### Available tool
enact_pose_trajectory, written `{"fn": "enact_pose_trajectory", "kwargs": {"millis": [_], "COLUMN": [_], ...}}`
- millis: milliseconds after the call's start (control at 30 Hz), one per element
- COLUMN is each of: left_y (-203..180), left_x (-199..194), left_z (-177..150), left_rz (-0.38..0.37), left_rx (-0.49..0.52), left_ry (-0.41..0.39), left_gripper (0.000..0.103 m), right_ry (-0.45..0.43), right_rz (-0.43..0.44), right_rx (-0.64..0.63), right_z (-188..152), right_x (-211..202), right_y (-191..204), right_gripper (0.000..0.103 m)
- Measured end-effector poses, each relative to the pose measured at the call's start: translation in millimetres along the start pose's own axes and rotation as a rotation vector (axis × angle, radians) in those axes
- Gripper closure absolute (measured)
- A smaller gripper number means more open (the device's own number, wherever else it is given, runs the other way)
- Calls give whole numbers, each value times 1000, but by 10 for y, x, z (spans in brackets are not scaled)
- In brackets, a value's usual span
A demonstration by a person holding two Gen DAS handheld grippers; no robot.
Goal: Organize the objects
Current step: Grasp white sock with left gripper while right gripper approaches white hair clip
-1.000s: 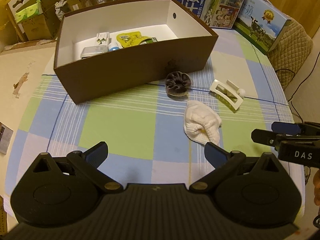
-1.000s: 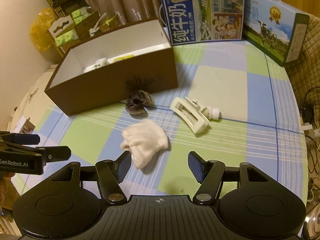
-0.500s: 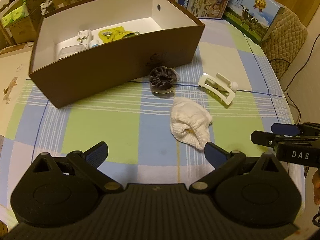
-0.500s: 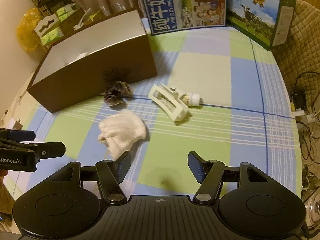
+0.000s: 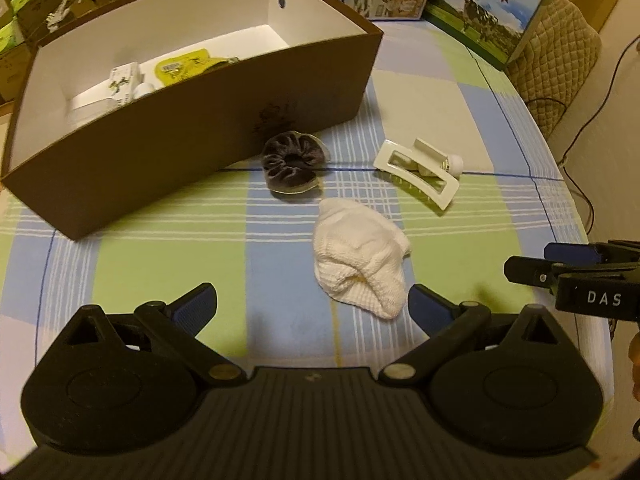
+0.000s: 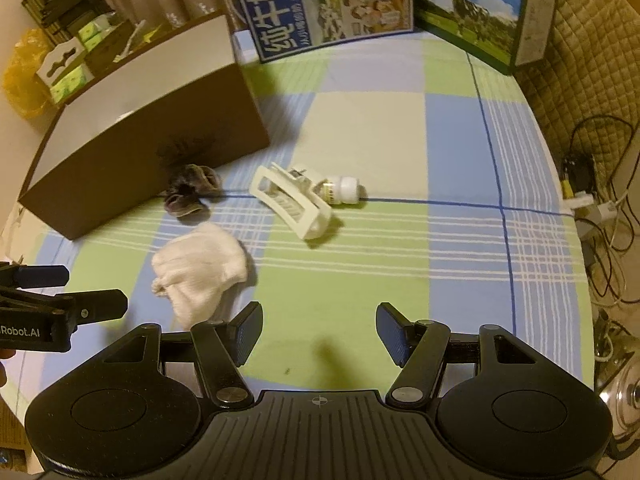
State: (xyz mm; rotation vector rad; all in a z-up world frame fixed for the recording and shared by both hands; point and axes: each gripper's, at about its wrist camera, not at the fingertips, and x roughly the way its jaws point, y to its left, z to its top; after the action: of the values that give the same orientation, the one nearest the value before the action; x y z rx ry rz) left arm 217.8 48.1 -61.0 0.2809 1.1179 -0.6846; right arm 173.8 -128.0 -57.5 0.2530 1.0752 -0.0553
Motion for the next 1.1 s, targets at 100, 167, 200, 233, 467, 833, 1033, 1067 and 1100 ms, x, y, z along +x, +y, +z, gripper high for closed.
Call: {"fn": "enact_pose_trajectory", "kwargs": {"millis": [100,167,200,233,467,833,1033,1067,1100], "left_y": [-33,-66,-90,-119,-354,-530,-390,-355,-326], "left_x": [98,167,207,246,555,918,895,870,853], "left_z": [22,41,58,70,207,209,97,78,68], "left_rz": [-9,-19,-24,-28,-24,-12,-19,-14,-9], "left_rx": [22,40,51,63,169,284,271,267,261], "left_ry": [17,23,25,26,29,60,57,49,45], "left_gripper": [3,4,4,4,4,18,40,41,43], "right_ry": [8,13,16,18,25,33,34,34,34], "right_rz": [-9,-18,-22,-26,-52,-76,-62,-57,-52], "right_rx": [21,39,47,56,103,132,111,106,99], "right_z": [3,2,3,4,14,30,90,105,121], "right_x": [28,43,50,56,74,99,167,179,189], "right_y": [-57,-102,-127,-151,-298,-423,-381,-368,-355], "right_gripper": [43,43,43,43,43,43,43,43,43]}}
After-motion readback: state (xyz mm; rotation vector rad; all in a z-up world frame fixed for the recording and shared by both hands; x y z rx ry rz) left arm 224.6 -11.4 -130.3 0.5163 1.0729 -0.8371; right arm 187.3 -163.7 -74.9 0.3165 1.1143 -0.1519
